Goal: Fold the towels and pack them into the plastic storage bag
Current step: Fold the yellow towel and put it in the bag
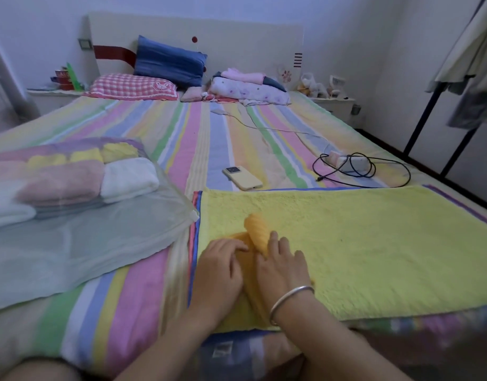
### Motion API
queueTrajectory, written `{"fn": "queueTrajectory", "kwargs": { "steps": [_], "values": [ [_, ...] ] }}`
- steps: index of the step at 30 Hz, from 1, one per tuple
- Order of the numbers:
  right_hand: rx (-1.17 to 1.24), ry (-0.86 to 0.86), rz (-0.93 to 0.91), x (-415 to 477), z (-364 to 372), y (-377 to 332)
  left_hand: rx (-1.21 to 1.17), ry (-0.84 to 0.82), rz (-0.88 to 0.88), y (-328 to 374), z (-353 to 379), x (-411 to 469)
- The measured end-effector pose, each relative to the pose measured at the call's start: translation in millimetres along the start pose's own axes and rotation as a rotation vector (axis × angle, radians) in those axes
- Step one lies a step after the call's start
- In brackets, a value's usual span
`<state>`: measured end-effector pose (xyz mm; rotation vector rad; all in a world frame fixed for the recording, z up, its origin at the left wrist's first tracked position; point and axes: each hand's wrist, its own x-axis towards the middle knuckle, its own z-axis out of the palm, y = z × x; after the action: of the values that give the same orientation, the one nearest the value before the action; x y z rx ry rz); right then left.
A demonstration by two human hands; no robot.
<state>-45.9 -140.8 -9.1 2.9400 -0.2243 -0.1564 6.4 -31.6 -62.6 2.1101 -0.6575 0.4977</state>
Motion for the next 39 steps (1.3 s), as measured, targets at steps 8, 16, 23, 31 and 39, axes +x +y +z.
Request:
{"fn": "queueTrajectory", "kwargs": {
  "steps": [8,16,23,31,39],
  "values": [
    [0.049,0.059,0.183,4,31,-22,0.033,0.048,-0.049,-32,-65,-28],
    [0.060,-0.063,0.219,17,28,-10,0.046,0.047,-0.077,-54,-96,-39],
    [0.226,0.046,0.051,-5,-27,-6,0.191,0.112,-0.007,-80,-131,-42],
    [0.436,0.186,-0.322,-23,-36,-97,0.786,0.062,-0.126,-155,-219,-48],
    [0.425,0.176,-0.489,-14,-25,-143,0.879,-0.080,0.111,-181,-270,-53]
  ]
}}
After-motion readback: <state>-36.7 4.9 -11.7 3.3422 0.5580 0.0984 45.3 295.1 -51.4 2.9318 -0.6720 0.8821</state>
